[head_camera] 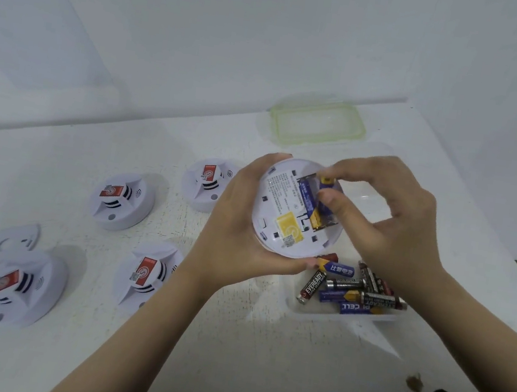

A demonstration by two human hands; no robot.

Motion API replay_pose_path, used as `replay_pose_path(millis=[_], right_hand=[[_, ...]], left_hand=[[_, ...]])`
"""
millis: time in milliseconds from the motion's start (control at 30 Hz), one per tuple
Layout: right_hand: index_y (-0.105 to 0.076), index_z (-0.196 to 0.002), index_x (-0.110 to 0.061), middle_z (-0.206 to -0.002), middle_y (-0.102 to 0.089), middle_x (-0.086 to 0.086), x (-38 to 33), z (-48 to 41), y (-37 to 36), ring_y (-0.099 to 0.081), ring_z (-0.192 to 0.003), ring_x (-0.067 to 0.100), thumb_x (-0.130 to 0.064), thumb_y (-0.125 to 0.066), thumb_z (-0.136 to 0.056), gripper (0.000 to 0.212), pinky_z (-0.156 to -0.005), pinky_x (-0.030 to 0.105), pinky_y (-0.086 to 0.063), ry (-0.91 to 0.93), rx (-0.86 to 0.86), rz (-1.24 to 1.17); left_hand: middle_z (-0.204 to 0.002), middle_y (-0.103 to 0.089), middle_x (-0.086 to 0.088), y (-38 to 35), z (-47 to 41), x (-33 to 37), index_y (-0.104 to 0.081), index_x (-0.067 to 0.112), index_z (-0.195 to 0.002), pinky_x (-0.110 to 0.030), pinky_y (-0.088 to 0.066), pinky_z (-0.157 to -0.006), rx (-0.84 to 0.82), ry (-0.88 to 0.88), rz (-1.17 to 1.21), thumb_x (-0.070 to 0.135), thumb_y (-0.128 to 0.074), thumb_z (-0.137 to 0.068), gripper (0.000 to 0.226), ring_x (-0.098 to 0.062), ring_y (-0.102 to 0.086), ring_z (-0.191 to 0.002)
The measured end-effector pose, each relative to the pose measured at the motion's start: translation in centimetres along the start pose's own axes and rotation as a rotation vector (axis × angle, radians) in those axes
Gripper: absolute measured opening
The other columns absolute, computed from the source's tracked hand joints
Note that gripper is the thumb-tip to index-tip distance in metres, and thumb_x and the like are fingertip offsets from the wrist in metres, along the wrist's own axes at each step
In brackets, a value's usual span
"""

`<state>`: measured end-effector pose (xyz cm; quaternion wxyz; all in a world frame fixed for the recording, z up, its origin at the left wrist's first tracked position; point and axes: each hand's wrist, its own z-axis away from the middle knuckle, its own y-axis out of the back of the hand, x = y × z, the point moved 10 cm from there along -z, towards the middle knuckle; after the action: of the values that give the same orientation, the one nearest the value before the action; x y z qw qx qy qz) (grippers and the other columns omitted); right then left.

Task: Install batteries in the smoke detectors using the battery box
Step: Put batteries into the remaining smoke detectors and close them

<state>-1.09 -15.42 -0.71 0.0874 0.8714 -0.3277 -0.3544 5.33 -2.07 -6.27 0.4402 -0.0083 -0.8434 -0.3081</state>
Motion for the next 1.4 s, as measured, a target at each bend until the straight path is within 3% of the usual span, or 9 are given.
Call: replay_pose_path(millis=[167, 300, 400, 533, 667, 800, 1000, 1200, 1400], right_hand=[[-0.061, -0.098, -0.02, -0.097, -0.063, -0.013, 1.0, -0.7, 0.4, -0.061, -0.092, 0.005, -0.012, -0.071, -0.081, 0.021, -0.084, 0.018, -0.046, -0.117, 0.003, -0.157], [-0.065, -0.097, -0.021, -0.103, -0.063, -0.011, 0.5, -1.1, 0.1, -0.058, -0.101, 0.014, -0.021, -0.068, -0.082, 0.016, -0.091, 0.027, -0.043, -0.035, -0.07, -0.046], [-0.063, -0.097, -0.028, -0.124, -0.057, -0.002, 1.0, -1.1, -0.5, -0.052, -0.117, 0.016, -0.028, -0.066, -0.081, 0.017, -0.096, 0.035, -0.043, -0.069, -0.16, -0.043], [-0.058, -0.093, -0.039, -0.126, -0.059, -0.009, 2.3, -0.1, -2.5, -0.064, -0.105, 0.008, -0.03, -0.063, -0.082, 0.015, -0.071, 0.028, -0.055, -0.319, -0.325, -0.318], [-0.058, -0.09, -0.023, -0.102, -0.069, -0.009, 2.3, 0.6, -2.6, -0.07, -0.087, 0.015, -0.016, -0.06, -0.085, 0.009, -0.05, 0.034, -0.057, -0.361, -0.321, -0.381], [-0.058, -0.082, -0.019, -0.101, -0.07, 0.001, 2.9, 1.0, -2.5, -0.07, -0.087, 0.018, -0.014, -0.06, -0.084, 0.006, -0.055, 0.045, -0.058, -0.395, -0.302, -0.391], [-0.067, -0.083, -0.01, -0.099, -0.072, 0.008, 4.0, 1.8, -2.8, -0.068, -0.098, 0.018, -0.009, -0.067, -0.082, 0.001, -0.072, 0.031, -0.058, -0.554, -0.201, -0.615], [-0.057, -0.119, -0.029, -0.105, -0.072, 0.007, 5.2, 3.7, -3.4, -0.069, -0.097, 0.016, -0.016, -0.073, -0.074, 0.05, -0.069, 0.025, -0.055, -0.784, -0.148, -0.808], [-0.069, -0.108, -0.022, -0.099, -0.074, -0.004, 4.8, 4.1, -3.5, -0.069, -0.091, 0.008, -0.022, -0.061, -0.073, 0.036, -0.075, 0.022, -0.055, -0.831, -0.191, -0.77]], left_hand=[[-0.133, -0.051, -0.002, 0.2, 0.0, 1.5, -0.037, 0.008, -0.135, -0.038, -0.047, -0.099, -0.021, -0.086, -0.005, 0.044, -0.085, -0.056, 0.099, -0.018, -0.052, -0.122], [-0.133, -0.049, 0.003, 0.1, 0.1, 1.9, -0.036, 0.012, -0.135, -0.026, -0.044, -0.098, -0.033, -0.121, -0.022, 0.046, -0.083, -0.055, 0.099, -0.01, -0.051, -0.121], [-0.132, -0.05, -0.001, 0.3, 0.1, 2.0, -0.037, 0.012, -0.135, -0.03, -0.046, -0.098, -0.029, -0.131, -0.008, 0.046, -0.084, -0.055, 0.099, -0.013, -0.052, -0.121], [-0.131, -0.051, -0.002, 0.4, 0.2, 2.1, -0.038, 0.013, -0.134, -0.034, -0.047, -0.098, -0.009, -0.149, -0.029, 0.048, -0.083, -0.054, 0.098, -0.013, -0.053, -0.12], [-0.13, -0.053, -0.005, 0.7, 0.3, 2.0, -0.038, 0.012, -0.132, -0.04, -0.047, -0.099, 0.027, -0.156, -0.03, 0.05, -0.082, -0.054, 0.097, -0.017, -0.053, -0.12], [-0.129, -0.053, -0.006, 0.3, 0.5, 2.1, -0.038, 0.015, -0.132, -0.04, -0.047, -0.099, 0.028, -0.174, -0.047, 0.05, -0.082, -0.053, 0.096, -0.017, -0.053, -0.12], [-0.138, -0.041, -0.001, -0.6, 1.2, 2.6, -0.032, 0.016, -0.135, -0.03, -0.035, -0.111, -0.007, -0.269, -0.201, 0.053, -0.079, -0.059, 0.097, -0.015, -0.042, -0.131], [-0.138, -0.039, -0.008, -1.2, 1.6, 3.4, -0.032, 0.01, -0.133, -0.032, -0.029, -0.115, 0.019, -0.393, -0.305, 0.052, -0.077, -0.068, 0.09, -0.019, -0.038, -0.135], [-0.139, -0.038, -0.009, -1.3, 1.6, 3.6, -0.032, 0.01, -0.133, -0.038, -0.03, -0.115, 0.004, -0.423, -0.319, 0.051, -0.076, -0.07, 0.087, -0.026, -0.038, -0.135]])
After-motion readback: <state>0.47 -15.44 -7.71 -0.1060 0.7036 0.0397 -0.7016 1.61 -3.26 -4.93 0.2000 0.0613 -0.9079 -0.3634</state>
